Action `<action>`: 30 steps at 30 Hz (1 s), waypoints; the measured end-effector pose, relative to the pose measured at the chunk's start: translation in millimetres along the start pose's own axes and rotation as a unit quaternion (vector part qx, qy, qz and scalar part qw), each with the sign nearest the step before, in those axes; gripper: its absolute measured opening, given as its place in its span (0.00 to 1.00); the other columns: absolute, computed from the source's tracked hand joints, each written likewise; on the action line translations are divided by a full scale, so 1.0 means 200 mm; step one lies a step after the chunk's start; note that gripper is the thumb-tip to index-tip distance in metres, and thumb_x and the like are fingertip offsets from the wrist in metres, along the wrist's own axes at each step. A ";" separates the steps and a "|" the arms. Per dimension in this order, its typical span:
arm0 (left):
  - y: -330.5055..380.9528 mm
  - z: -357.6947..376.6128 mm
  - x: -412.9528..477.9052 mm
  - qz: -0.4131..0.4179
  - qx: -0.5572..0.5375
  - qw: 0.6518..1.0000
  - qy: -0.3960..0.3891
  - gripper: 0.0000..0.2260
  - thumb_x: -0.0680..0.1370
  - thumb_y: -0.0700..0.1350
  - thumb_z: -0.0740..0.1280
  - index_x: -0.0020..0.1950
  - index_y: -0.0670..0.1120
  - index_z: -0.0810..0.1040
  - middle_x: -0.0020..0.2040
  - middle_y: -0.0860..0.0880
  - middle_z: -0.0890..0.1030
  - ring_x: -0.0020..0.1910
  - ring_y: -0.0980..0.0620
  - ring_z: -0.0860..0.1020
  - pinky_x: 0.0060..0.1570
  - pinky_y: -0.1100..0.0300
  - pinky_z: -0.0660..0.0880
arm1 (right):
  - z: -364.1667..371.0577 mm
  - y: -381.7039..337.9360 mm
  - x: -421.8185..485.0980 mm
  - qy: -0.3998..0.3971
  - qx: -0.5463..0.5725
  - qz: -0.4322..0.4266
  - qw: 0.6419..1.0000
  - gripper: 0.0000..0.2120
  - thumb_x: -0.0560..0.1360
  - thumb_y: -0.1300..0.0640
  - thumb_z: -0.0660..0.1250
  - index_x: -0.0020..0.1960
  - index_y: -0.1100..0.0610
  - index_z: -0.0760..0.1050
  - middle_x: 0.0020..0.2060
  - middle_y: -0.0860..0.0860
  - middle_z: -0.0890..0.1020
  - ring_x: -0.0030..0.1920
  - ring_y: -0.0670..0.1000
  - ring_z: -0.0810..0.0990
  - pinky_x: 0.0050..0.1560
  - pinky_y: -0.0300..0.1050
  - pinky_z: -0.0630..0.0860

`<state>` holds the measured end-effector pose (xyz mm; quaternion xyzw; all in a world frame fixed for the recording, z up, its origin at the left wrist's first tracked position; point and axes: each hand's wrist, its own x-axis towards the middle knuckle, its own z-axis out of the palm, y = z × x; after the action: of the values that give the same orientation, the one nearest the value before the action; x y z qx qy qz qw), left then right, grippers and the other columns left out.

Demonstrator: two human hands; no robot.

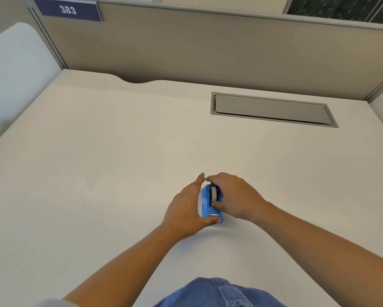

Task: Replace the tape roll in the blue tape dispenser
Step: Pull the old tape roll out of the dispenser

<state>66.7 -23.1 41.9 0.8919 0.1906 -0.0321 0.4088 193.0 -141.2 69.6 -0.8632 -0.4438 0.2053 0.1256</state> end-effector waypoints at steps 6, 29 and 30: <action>0.02 0.01 0.03 -0.021 -0.029 0.999 -0.037 0.52 0.67 0.57 0.77 0.79 0.55 0.44 0.73 0.57 0.70 0.68 0.53 0.71 0.59 0.65 0.64 | -0.01 -0.02 0.03 -0.002 -0.001 -0.009 1.000 0.16 0.71 0.55 0.72 0.56 0.50 0.73 0.49 0.48 0.79 0.47 0.50 0.77 0.48 0.47 0.78; 0.05 -0.01 0.10 -0.041 0.018 0.999 -0.023 0.37 0.58 0.62 0.78 0.63 0.59 0.67 0.56 0.61 0.78 0.51 0.56 0.78 0.47 0.62 0.75 | -0.06 -0.01 0.08 -0.041 -0.003 -0.040 0.998 0.12 0.65 0.58 0.69 0.46 0.47 0.74 0.41 0.46 0.77 0.40 0.48 0.75 0.39 0.44 0.75; 0.06 -0.01 0.10 -0.040 0.019 0.999 -0.020 0.37 0.58 0.61 0.78 0.63 0.59 0.67 0.55 0.61 0.78 0.50 0.55 0.78 0.46 0.62 0.75 | -0.05 0.00 0.08 -0.037 0.001 -0.037 0.999 0.12 0.64 0.58 0.70 0.46 0.47 0.74 0.40 0.47 0.77 0.40 0.49 0.74 0.38 0.44 0.75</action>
<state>88.7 -22.2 47.0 0.8904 0.2172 -0.0703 0.3937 205.8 -128.5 75.6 -0.8380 -0.4794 0.2330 0.1168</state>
